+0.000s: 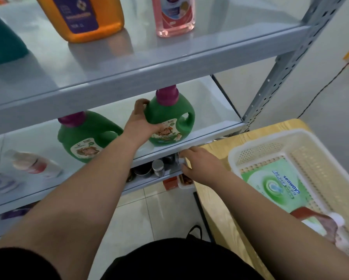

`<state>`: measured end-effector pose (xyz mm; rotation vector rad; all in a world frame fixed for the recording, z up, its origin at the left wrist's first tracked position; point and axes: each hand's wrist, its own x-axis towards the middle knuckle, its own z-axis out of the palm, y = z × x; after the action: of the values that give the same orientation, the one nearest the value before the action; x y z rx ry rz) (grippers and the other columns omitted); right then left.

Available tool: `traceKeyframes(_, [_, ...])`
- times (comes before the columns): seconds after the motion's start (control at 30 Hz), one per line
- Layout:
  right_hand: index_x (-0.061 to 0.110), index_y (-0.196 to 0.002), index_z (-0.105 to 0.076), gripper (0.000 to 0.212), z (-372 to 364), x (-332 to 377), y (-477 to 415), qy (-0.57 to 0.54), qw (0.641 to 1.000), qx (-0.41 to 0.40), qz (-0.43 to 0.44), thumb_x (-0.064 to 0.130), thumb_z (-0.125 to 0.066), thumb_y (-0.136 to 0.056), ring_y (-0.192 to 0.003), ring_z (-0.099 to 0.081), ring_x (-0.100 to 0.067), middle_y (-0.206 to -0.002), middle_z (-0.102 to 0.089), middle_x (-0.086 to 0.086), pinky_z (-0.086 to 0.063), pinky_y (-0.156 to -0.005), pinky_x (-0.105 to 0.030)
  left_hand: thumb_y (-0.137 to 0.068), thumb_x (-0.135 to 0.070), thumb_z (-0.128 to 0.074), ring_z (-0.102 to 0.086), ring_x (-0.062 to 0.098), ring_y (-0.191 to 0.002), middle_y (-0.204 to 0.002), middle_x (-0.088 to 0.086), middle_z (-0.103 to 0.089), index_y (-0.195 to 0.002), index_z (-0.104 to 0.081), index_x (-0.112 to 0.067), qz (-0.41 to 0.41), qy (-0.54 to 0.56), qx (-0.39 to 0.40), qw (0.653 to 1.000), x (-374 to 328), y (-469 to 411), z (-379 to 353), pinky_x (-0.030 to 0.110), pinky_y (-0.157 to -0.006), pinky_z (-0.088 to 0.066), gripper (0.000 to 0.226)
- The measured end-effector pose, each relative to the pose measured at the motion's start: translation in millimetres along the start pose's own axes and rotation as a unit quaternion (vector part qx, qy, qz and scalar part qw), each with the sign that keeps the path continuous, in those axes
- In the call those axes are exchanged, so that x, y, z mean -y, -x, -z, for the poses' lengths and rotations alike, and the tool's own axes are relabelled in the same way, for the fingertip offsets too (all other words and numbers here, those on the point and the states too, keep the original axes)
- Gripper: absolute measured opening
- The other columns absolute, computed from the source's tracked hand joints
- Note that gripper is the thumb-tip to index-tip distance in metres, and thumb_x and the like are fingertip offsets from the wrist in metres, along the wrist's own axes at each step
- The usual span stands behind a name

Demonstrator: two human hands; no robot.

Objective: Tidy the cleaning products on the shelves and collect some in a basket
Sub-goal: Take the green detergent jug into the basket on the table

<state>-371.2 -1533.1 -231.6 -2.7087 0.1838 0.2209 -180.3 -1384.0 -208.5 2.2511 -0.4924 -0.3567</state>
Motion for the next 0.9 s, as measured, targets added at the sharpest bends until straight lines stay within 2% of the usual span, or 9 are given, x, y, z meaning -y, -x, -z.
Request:
traceKeyframes(0.1, [0.020, -0.131, -0.062, 0.037, 0.2, -8.9, 0.9, -0.013, 1.000, 0.000, -0.008, 0.035, -0.058, -0.098, -0.115, -0.058, -0.025, -0.124, -0.062, -0.005, -0.054, -0.089, -0.040, -0.072, -0.033, -0.091, -0.057, 0.018, -0.102, -0.112, -0.012, -0.051, -0.122, -0.029, -0.038, -0.009, 0.001, -0.013, 1.000, 0.3, 5.4, -5.4, 0.027, -0.079, -0.048, 0.079])
traceKeyframes(0.27, [0.026, -0.131, -0.061, 0.035, -11.5, -10.6, 12.4, -0.055, 0.997, -0.038, -0.043, 0.037, -0.058, -0.098, -0.116, -0.059, -0.021, -0.127, -0.062, 0.000, -0.047, -0.078, -0.033, -0.075, -0.034, -0.089, -0.059, 0.003, -0.097, -0.116, -0.013, -0.054, -0.127, -0.033, -0.039, -0.037, 0.047, -0.012, 0.998, 1.2, 42.2, 1.8, 0.010, -0.073, -0.045, 0.077])
traceKeyframes(0.37, [0.029, -0.139, -0.052, 0.053, -21.7, -5.0, 24.2, -0.154, 0.977, -0.092, -0.118, 0.053, -0.063, -0.092, -0.121, -0.058, -0.015, -0.136, -0.058, 0.005, -0.048, -0.085, -0.032, -0.076, -0.046, -0.085, -0.063, -0.008, -0.097, -0.117, -0.026, -0.057, -0.129, -0.038, -0.051, -0.023, 0.116, 0.019, 0.993, 9.4, 78.6, 16.7, 0.006, -0.071, -0.051, 0.070])
traceKeyframes(0.43, [0.031, -0.142, -0.045, 0.076, -24.2, 4.3, 35.7, -0.297, 0.930, -0.128, -0.175, 0.070, -0.066, -0.081, -0.122, -0.056, -0.012, -0.138, -0.056, 0.007, -0.051, -0.096, -0.035, -0.071, -0.061, -0.082, -0.069, -0.004, -0.097, -0.117, -0.025, -0.063, -0.118, -0.044, -0.065, 0.009, 0.182, 0.033, 0.983, 17.3, 102.0, 28.7, 0.018, -0.075, -0.059, 0.061])
traceKeyframes(0.5, [0.036, -0.145, -0.040, 0.089, -26.6, 18.9, 49.4, -0.457, 0.864, -0.105, -0.184, 0.077, -0.070, -0.072, -0.120, -0.061, -0.013, -0.139, -0.057, 0.006, -0.055, -0.094, -0.037, -0.063, -0.078, -0.079, -0.073, 0.002, -0.097, -0.117, -0.021, -0.069, -0.110, -0.047, -0.072, 0.053, 0.238, 0.041, 0.969, 27.1, 119.8, 40.3, 0.030, -0.077, -0.061, 0.057])
traceKeyframes(0.57, [0.033, -0.141, -0.047, 0.081, -33.0, 39.5, 59.4, -0.602, 0.781, -0.056, -0.155, 0.065, -0.078, -0.073, -0.109, -0.072, -0.023, -0.135, -0.066, -0.005, -0.061, -0.081, -0.035, -0.059, -0.084, -0.078, -0.076, 0.012, -0.096, -0.114, -0.016, -0.075, -0.110, -0.055, -0.069, 0.083, 0.292, 0.049, 0.952, 39.0, 133.0, 47.0, 0.036, -0.076, -0.063, 0.058])
traceKeyframes(0.67, [0.019, -0.129, -0.063, 0.058, -46.8, 61.9, 68.5, -0.734, 0.661, -0.044, -0.151, 0.042, -0.079, -0.078, -0.097, -0.075, -0.033, -0.117, -0.075, -0.018, -0.062, -0.075, -0.039, -0.062, -0.079, -0.082, -0.076, 0.029, -0.100, -0.115, 0.001, -0.077, -0.125, -0.061, -0.040, 0.121, 0.355, 0.069, 0.924, 44.6, 144.6, 47.4, 0.056, -0.089, -0.059, 0.077])
traceKeyframes(0.77, [0.016, -0.115, -0.070, 0.037, -64.2, 92.4, 79.1, -0.750, 0.634, -0.085, -0.169, 0.032, -0.075, -0.081, -0.092, -0.074, -0.033, -0.109, -0.075, -0.018, -0.061, -0.076, -0.041, -0.055, -0.084, -0.080, -0.076, 0.030, -0.101, -0.117, 0.001, -0.076, -0.127, -0.055, -0.033, 0.120, 0.359, 0.074, 0.923, 57.5, 162.0, 61.7, 0.058, -0.093, -0.057, 0.092])
traceKeyframes(0.9, [0.022, -0.116, -0.072, 0.044, -79.2, 120.6, 96.2, -0.729, 0.644, -0.143, -0.185, 0.037, -0.083, -0.076, -0.092, -0.077, -0.033, -0.109, -0.078, -0.015, -0.062, -0.074, -0.042, -0.050, -0.087, -0.076, -0.067, 0.015, -0.112, -0.133, -0.012, -0.057, -0.128, -0.042, -0.059, 0.083, 0.311, 0.059, 0.945, 75.6, 191.0, 72.3, 0.042, -0.086, -0.061, 0.090])
